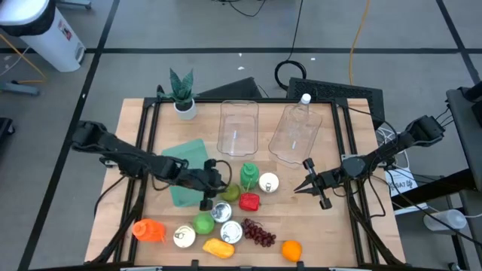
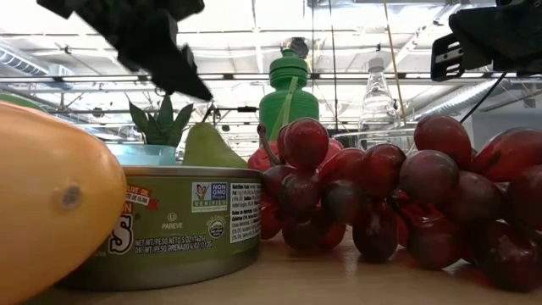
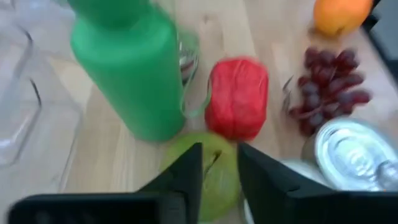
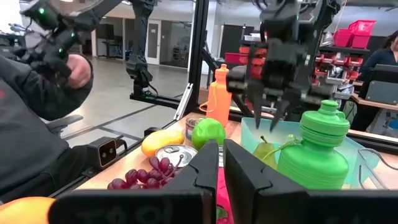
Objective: Pick & Place Food Item
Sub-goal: Put the pear into the left transparent bin
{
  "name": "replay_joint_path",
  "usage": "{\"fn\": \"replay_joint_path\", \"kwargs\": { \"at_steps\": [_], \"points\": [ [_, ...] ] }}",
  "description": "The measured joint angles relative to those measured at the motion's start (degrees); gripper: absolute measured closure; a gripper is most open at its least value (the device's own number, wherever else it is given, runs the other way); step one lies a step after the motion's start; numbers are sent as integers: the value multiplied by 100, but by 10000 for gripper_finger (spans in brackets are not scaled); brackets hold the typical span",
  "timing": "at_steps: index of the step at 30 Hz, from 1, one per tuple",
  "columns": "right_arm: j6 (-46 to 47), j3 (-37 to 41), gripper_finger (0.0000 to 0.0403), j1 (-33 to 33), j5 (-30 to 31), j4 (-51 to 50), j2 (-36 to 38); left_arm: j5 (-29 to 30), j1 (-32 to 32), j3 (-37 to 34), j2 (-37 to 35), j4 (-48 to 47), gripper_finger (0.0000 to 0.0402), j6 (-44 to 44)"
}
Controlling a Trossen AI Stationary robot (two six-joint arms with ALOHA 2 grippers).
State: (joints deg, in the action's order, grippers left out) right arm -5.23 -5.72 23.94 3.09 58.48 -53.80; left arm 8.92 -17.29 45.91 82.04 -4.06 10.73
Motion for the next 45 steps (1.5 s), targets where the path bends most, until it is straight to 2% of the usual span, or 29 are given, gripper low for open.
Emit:
{"fn": "replay_joint_path", "kwargs": {
  "at_steps": [6, 11, 13, 21, 32, 35, 40, 45],
  "points": [
    [-6, 0, 385, 2, -8, -28, 0, -42, 23, 0, 362, 117, 153, -395],
    [-2, 0, 385, 1, -8, -52, 0, -44, 175, 0, 361, 82, 34, -265],
    [-2, 0, 385, 1, -8, -48, 0, -69, 233, 1, 369, 23, 11, -179],
    [2, 0, 385, 2, -8, -24, 2, -466, 484, 4, 947, 109, 63, -99],
    [-1, 0, 385, 2, -10, -44, 2, -847, 676, 9, 1328, 568, 68, -339],
    [0, 0, 385, 1, -11, -44, 2, -896, 672, 9, 1335, 617, 92, -523],
    [0, 0, 385, 2, -12, -46, 2, -911, 672, 9, 1328, 593, 163, -677],
    [2, 0, 385, 2, -11, -46, 2, -911, 657, 4, 1334, 705, 166, -1118]
  ]
}}
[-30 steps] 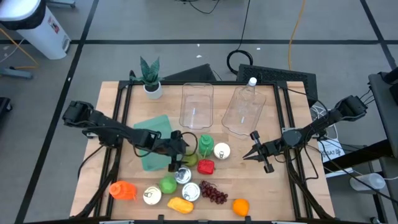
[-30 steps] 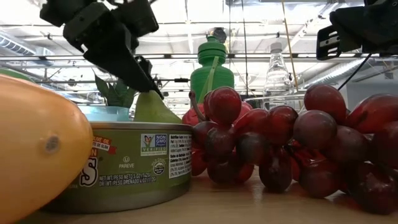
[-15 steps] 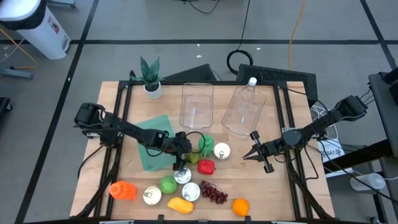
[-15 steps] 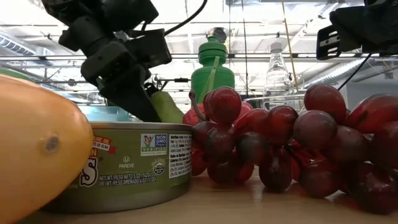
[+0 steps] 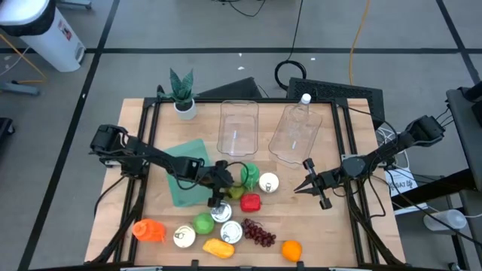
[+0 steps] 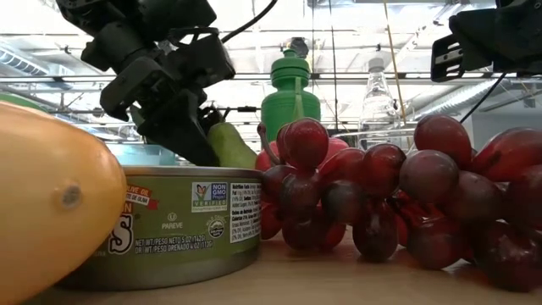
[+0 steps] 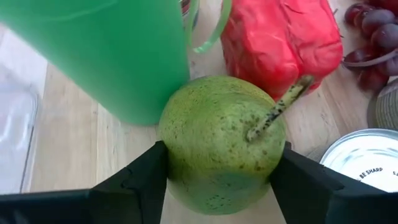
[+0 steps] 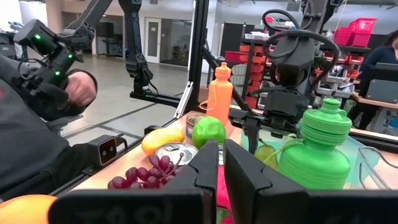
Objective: Pick & Place Food Item
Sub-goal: Put the pear into the left transparent bin
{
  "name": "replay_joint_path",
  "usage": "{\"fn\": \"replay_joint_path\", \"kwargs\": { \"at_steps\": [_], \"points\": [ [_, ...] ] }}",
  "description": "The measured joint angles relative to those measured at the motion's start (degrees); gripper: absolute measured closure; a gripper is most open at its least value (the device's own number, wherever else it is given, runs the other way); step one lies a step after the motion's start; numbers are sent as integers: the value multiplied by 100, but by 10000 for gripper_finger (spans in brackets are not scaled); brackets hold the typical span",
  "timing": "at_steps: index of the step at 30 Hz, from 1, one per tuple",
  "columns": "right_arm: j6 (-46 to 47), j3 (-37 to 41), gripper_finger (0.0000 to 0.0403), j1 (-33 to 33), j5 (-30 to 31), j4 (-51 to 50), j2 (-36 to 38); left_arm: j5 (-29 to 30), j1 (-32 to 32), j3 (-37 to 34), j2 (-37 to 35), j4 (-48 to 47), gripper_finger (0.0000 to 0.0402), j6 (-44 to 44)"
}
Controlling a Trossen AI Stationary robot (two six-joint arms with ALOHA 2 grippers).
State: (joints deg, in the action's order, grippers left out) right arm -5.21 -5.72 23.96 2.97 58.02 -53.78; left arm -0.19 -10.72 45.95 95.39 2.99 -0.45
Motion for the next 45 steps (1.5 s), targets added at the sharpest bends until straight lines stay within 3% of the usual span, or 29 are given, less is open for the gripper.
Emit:
{"fn": "replay_joint_path", "kwargs": {
  "at_steps": [10, 19, 29, 36, 45],
  "points": [
    [0, 0, 385, -2, -1, -7, 0, 71, -44, -11, -430, -4, 155, -186],
    [2, 0, 385, 0, -2, -2, -1, 91, -182, -7, -1759, -1111, 167, 163],
    [4, 0, 385, -1, -3, 3, 0, 1541, -509, -4, -3938, -2482, 170, 413],
    [4, 0, 385, 0, -3, 2, -2, 2292, -614, -2, -5377, -2878, 162, 364],
    [4, 0, 385, 0, -2, 3, -1, 2702, -575, -2, -6125, -3308, 161, 436]
  ]
}}
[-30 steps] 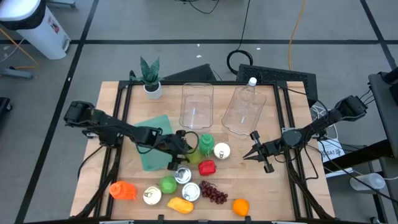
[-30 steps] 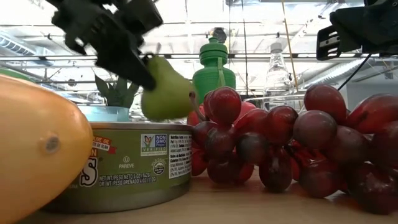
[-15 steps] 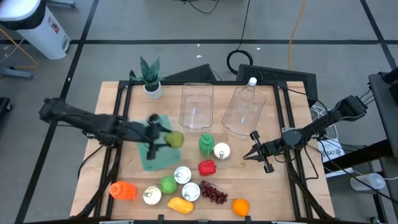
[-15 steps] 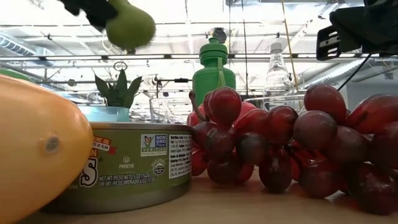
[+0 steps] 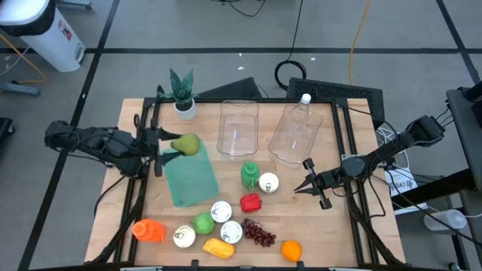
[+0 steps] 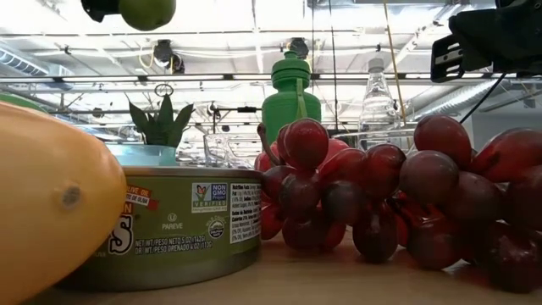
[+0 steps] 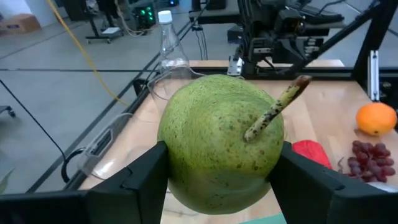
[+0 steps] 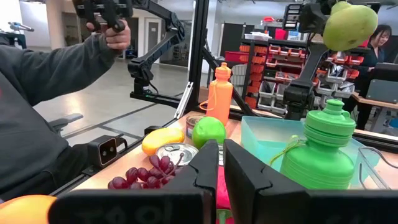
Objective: Pick & Place Food Item
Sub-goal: Put the pear into the left transparent bin
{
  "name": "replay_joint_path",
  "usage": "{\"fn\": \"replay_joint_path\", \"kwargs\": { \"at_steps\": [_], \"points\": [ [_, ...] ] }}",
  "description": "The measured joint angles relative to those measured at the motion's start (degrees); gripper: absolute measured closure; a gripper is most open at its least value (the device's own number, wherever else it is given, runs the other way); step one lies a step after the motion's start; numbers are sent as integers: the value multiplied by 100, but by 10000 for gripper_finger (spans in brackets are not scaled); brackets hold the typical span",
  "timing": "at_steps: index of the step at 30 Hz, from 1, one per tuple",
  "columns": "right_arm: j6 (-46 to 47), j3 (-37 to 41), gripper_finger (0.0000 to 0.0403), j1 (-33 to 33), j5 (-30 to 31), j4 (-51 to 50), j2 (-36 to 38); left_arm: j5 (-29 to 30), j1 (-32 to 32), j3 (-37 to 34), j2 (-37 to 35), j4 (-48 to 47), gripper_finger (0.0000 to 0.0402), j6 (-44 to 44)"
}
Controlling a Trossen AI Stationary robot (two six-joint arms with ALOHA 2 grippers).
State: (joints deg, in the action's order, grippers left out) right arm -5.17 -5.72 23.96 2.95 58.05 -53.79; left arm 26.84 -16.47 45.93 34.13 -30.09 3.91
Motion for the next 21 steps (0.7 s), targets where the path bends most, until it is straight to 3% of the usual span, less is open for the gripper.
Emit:
{"fn": "replay_joint_path", "kwargs": {
  "at_steps": [7, 21],
  "points": [
    [0, 0, 385, -1, -1, -1, 1, 131, -2, -392, -455, 138, 169, -117],
    [-2, 0, 385, 0, 1, -1, -1, 182, 0, -2811, -2177, 1911, 159, -361]
  ]
}}
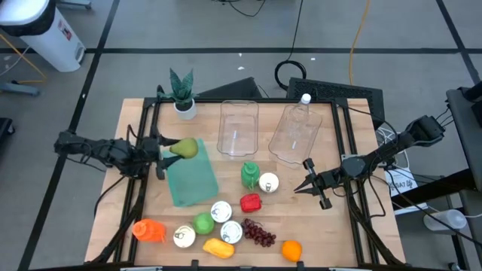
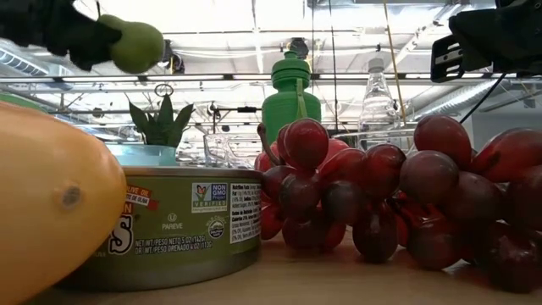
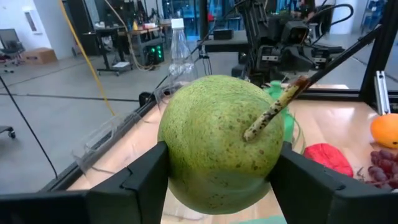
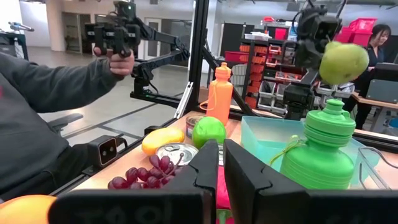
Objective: Pick & Place Food Item
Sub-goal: Put the pear into the left transparent bin
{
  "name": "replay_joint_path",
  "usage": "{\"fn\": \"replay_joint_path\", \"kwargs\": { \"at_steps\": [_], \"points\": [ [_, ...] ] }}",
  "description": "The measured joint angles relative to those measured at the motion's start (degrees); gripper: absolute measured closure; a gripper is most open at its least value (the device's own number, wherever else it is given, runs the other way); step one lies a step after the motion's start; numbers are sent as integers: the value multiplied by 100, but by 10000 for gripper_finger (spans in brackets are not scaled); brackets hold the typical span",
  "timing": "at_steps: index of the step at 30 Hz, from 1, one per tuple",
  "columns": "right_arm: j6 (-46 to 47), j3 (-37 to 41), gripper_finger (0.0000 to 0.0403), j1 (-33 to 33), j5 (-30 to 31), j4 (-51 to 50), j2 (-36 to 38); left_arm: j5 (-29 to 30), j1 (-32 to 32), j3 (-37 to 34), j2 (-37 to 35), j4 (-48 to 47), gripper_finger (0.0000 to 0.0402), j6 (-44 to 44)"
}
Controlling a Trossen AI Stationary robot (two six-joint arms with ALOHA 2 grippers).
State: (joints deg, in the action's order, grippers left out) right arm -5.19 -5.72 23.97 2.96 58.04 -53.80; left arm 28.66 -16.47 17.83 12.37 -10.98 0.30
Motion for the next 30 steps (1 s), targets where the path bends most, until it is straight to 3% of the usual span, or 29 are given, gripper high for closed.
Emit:
{"fn": "replay_joint_path", "kwargs": {
  "at_steps": [9, 17, 24, 30],
  "points": [
    [0, 0, 385, -1, 0, 0, 2, -105, 0, -754, -460, 627, 161, 195],
    [-13, 0, 385, -2, 17, 54, 2, -107, 204, -153, 43, 830, 158, 438],
    [-63, 0, 385, -2, 22, 48, 2, -245, 934, 1123, 1777, 585, 164, 448],
    [-25, 0, 385, -2, 20, 46, 1, -1013, 2126, 2524, 3853, -11, 165, 325]
  ]
}}
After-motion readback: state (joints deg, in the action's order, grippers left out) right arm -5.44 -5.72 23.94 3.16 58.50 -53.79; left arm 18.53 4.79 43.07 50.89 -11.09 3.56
